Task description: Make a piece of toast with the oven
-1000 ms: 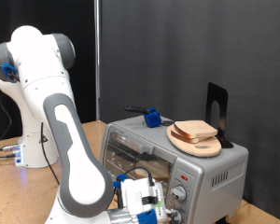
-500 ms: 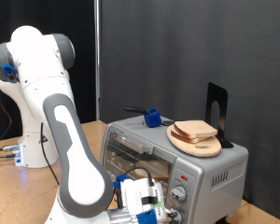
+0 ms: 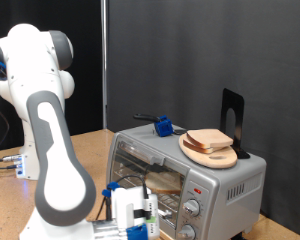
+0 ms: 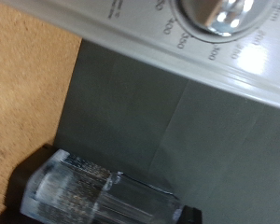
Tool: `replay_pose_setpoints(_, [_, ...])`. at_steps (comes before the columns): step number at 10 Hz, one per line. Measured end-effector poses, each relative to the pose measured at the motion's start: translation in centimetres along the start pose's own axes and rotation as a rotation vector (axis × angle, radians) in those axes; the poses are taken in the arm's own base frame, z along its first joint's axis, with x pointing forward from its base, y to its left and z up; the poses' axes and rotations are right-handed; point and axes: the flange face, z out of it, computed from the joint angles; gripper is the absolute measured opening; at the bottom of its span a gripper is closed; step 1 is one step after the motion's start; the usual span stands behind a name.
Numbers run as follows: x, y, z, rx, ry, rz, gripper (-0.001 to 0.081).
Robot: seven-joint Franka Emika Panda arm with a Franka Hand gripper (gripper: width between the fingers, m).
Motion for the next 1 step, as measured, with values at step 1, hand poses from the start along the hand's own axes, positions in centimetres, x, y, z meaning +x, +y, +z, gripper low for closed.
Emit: replay_pose_setpoints(1, [-0.37,-0.73,-1.28,-0.017,-0.005,0.054,0.0696])
